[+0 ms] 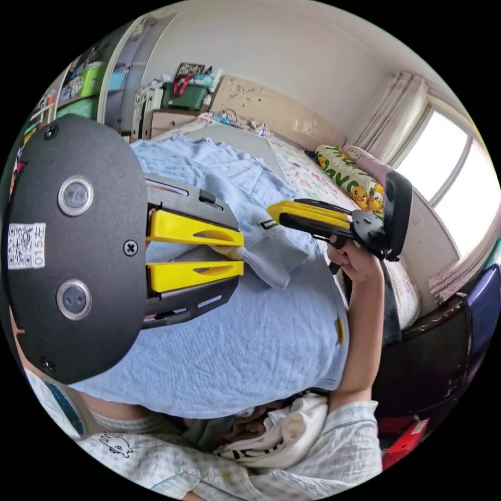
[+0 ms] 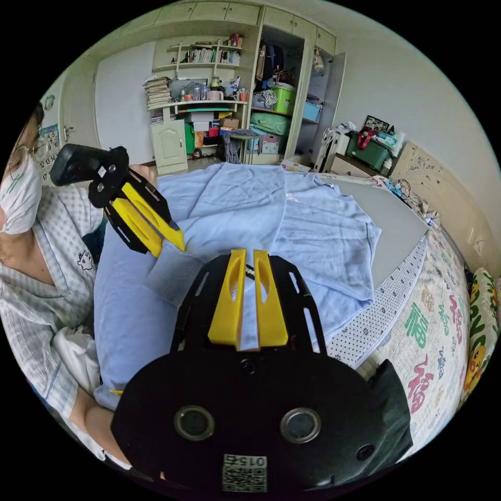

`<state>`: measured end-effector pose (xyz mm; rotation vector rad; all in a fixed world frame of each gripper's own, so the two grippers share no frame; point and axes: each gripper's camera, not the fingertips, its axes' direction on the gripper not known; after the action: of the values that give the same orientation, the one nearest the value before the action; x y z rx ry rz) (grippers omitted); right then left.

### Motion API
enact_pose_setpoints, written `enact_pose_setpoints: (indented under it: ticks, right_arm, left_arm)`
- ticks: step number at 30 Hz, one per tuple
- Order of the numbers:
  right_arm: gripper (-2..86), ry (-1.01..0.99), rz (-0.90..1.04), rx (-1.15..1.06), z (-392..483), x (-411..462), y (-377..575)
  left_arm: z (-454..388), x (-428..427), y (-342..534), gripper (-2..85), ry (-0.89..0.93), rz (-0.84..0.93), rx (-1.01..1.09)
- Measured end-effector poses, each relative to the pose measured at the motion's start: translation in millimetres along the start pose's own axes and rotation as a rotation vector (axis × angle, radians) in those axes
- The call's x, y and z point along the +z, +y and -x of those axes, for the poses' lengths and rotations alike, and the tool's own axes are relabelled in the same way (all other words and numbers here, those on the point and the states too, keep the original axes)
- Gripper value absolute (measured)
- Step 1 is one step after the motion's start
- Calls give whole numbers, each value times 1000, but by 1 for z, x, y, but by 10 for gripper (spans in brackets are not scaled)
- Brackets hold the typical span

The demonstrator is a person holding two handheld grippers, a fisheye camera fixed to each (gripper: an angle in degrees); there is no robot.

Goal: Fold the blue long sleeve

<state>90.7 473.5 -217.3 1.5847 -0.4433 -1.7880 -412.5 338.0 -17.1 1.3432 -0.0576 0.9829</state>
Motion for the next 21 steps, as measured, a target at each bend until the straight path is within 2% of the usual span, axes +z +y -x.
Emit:
enact_pose_setpoints:
  ticks: [3, 8, 13, 21]
  right_arm:
    - [-7, 58, 30, -41, 15, 7, -3]
    - [-10, 27, 23, -23, 11, 7, -2]
    - [-10, 39, 20, -30, 15, 6, -1]
    - [-10, 42, 18, -30, 17, 2, -3]
  left_arm:
    - [-45, -35, -32, 24, -205, 47, 110]
    - [-91, -81, -71, 18, -404, 105, 205]
    - [-101, -124, -97, 16, -416, 98, 208]
    - [-129, -171, -134, 14, -539, 112, 255]
